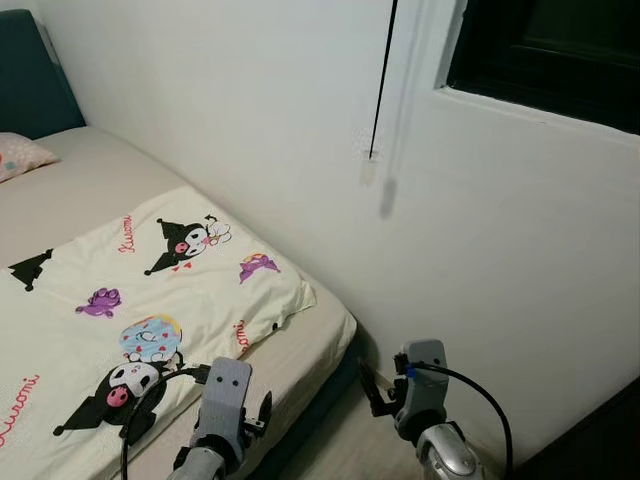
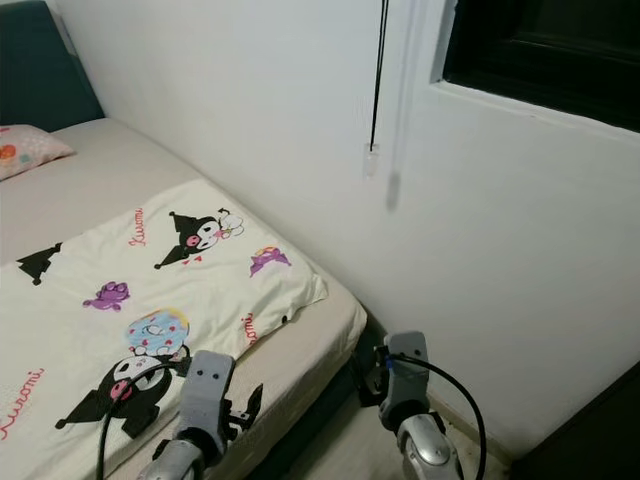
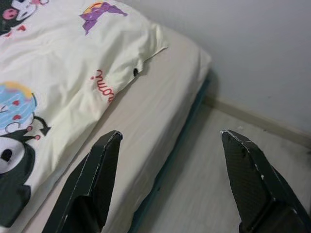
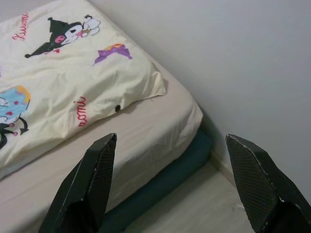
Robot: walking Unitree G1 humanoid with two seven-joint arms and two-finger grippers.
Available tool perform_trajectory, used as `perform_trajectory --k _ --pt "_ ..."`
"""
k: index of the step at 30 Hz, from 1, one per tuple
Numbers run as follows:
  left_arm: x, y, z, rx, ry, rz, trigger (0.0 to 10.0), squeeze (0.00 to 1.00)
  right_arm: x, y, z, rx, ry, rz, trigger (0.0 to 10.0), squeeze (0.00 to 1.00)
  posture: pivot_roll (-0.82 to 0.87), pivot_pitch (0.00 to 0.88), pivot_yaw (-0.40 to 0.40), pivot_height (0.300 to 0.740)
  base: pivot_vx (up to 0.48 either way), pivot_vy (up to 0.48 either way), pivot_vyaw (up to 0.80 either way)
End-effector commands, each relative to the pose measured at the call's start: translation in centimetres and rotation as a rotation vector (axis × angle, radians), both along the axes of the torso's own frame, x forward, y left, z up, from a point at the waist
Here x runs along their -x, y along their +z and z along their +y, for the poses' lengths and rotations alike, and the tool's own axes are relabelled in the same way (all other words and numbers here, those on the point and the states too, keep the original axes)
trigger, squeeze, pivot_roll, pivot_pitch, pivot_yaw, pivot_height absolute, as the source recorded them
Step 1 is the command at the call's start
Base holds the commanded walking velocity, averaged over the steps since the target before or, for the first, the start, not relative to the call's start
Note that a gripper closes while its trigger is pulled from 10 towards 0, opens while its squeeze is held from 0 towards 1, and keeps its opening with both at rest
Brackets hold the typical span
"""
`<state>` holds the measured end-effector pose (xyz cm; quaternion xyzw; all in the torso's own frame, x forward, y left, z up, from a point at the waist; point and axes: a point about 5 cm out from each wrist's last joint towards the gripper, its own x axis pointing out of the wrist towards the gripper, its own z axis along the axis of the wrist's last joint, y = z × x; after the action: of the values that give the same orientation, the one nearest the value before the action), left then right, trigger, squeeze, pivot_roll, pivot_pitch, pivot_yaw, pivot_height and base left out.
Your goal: Clean up the room
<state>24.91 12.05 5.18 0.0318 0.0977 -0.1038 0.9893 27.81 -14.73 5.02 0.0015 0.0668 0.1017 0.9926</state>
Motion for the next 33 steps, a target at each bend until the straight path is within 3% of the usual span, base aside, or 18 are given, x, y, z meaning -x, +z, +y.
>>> perform_trajectory --k 1,19,33 --pt "0.2 -0.3 0.4 -0.019 0.011 0.004 10.0 0.00 0.3 -0.5 0.2 0.007 0.007 0.020 10.0 0.00 -0.06 0.143 0.015 0.740 0.000 0.000 0.80" --pt "0.0 0.0 1.3 -0.042 0.079 -0.030 10.0 0.00 0.3 -0.3 0.4 0.028 0.029 -0.003 10.0 0.00 -0.06 0.119 0.012 0.740 0.000 0.000 0.80" --pt "-0.2 0.0 1.4 -0.047 0.071 -0.030 10.0 0.00 0.1 -0.2 0.3 0.028 0.026 -0.008 10.0 0.00 -0.06 0.121 0.018 0.740 0.000 0.000 0.80"
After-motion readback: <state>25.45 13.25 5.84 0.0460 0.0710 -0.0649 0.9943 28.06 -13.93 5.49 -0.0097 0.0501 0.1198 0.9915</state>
